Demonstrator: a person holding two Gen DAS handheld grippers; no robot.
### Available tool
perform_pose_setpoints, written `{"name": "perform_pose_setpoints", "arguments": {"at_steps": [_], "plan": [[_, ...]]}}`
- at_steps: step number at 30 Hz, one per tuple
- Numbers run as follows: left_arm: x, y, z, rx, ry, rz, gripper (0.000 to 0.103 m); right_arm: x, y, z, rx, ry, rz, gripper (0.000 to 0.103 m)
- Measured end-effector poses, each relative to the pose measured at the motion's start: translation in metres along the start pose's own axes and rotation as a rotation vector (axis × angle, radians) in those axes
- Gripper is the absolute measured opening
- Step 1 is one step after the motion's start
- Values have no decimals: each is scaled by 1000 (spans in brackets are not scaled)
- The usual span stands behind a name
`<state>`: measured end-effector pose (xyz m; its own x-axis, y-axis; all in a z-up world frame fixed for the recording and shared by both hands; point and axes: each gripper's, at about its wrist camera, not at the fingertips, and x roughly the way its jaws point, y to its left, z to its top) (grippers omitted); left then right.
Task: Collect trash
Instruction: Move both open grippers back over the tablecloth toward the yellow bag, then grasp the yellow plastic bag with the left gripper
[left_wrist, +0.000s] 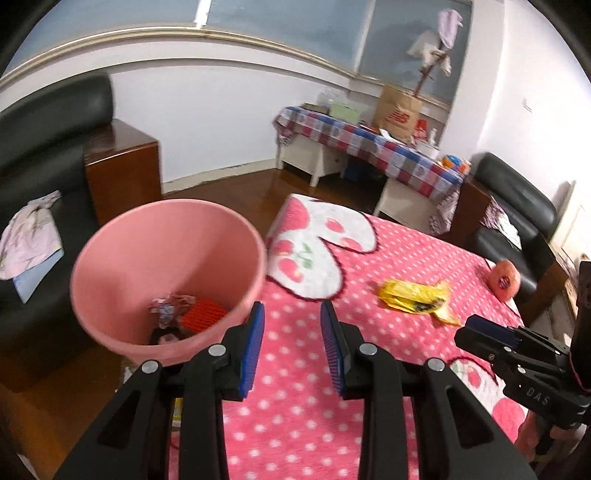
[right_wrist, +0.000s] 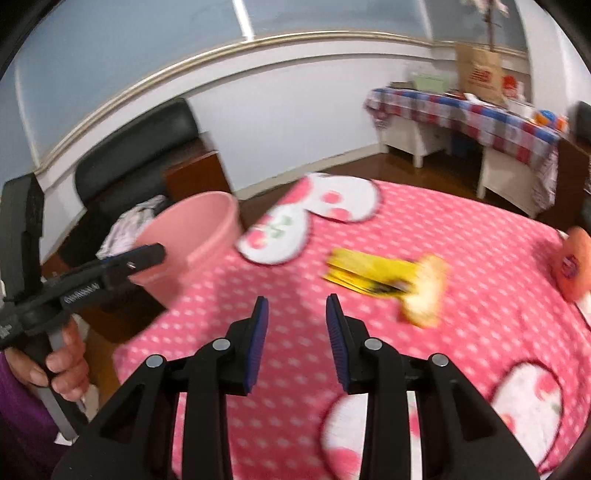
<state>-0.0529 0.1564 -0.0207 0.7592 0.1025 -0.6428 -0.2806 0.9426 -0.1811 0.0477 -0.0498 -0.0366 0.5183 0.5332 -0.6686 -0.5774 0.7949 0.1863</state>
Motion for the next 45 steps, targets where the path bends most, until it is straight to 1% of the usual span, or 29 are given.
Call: {"name": "perform_pose_setpoints", "arguments": {"at_steps": [2,7,9,12,15,18,24,29,31,33,35,40,42,45], "plan": [[6,-7,0,26,15,-22,30,-1,-15,-6,41,10,-26,33],[28,-27,7,71,64,-101,31,-3,-43,-12,121,9,-58,33],[38,-36,11,95,81,-134,33,-3,-52,-9,140,3,-70,33],[54,-53,19,145,107,-179,36,-3,-61,-6,158,-7,-86,33],[71,-75,27,223,130,-231,40,-3,-71,-6,180,-12,-94,33],[92,-94,35,302,150,-274,41,-1,-78,-6,198,-5,-99,33],[127,-115,45,380,181,-333,44,4,-86,-4,216,8,-100,33],[159,-117,48,388,221,-354,46,8,-96,-3,248,17,-94,33],[173,-114,47,365,263,-364,46,9,-98,-4,253,20,-95,33],[181,-109,43,327,311,-393,46,11,-99,-5,254,24,-97,33],[179,-107,39,313,322,-412,45,13,-100,-5,258,27,-97,33],[159,-108,25,327,303,-442,44,17,-101,-5,266,31,-85,33],[151,-109,21,345,282,-442,36,18,-99,-5,265,32,-82,33],[142,-111,17,368,256,-426,30,19,-98,-6,266,34,-77,33]]}}
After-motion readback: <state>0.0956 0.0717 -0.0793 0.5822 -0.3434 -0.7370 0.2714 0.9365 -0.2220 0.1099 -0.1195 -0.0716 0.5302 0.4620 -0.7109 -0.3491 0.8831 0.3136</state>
